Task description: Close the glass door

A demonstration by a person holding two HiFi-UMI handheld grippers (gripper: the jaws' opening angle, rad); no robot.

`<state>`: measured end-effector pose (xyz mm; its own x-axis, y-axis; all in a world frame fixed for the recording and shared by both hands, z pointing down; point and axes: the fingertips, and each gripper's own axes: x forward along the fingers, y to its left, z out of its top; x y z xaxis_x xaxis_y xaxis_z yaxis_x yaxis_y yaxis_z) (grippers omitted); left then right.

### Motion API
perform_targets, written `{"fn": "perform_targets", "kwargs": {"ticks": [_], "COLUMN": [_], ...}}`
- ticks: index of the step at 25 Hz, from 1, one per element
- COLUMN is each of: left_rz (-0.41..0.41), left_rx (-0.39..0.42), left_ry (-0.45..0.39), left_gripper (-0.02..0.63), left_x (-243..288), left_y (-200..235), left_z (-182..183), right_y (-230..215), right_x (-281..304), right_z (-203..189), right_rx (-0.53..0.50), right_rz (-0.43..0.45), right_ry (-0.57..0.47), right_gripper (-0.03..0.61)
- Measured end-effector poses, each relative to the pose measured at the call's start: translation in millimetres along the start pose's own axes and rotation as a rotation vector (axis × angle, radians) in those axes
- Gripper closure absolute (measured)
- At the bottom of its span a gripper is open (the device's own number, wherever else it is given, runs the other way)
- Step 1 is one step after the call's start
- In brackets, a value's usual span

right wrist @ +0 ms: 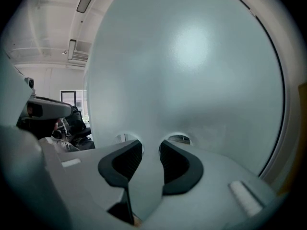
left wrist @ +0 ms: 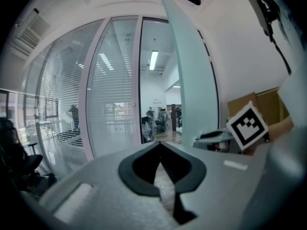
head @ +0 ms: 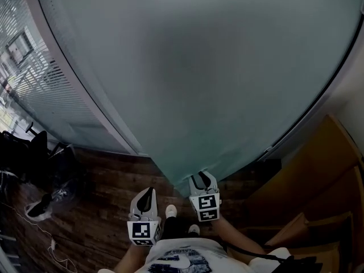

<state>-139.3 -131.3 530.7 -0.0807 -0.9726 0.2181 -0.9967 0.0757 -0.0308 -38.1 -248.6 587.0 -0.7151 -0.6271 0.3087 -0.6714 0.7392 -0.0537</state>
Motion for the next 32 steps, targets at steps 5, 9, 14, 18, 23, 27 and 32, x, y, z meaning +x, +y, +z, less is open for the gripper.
{"fn": "perform_targets", "kwargs": {"ticks": [5,9,14,18,23,27,32], "left_rz": [-0.023,-0.052,-0.084,-0.107,-0.133,-0.148,-0.151], "left_rx": [0.013,0.001,0.011,0.005,0.01,0.009,0.008], "left_ry": [-0.03,-0.023,-0.031,-0.029,-0.036,-0.035,-0.032], "left_gripper": [0.611,0.611,0.611,0.611,0.611,0.611,0.611], "left_x": [23.5,41.1,66.2,85.4,104.2,118.9,134.7], "left_y": [13.7,24.3,44.8,55.5,67.7,77.5,92.5], "left_z": [9.7,13.4,13.7,19.8,18.0,21.2,23.0], "right_y": [-2.6,-3.7,-7.9,-12.2,-17.6,-22.7,-31.7], "right_x": [14.0,26.3,44.1,58.7,79.3,95.9,115.3], "right_z": [5.0,8.3,14.4,18.2,24.3,32.3,36.5], "right_rx": [0.007,0.017,0.032,0.04,0.048,0.05,0.05], "right_rz": [-0.024,-0.05,-0.094,-0.122,-0.146,-0.165,-0.192], "right_ry": [0.002,0.004,0.006,0.001,0.0,-0.003,-0.007], "right_gripper": [0.456,0.456,0.456,0.456,0.456,0.456,0.456]}}
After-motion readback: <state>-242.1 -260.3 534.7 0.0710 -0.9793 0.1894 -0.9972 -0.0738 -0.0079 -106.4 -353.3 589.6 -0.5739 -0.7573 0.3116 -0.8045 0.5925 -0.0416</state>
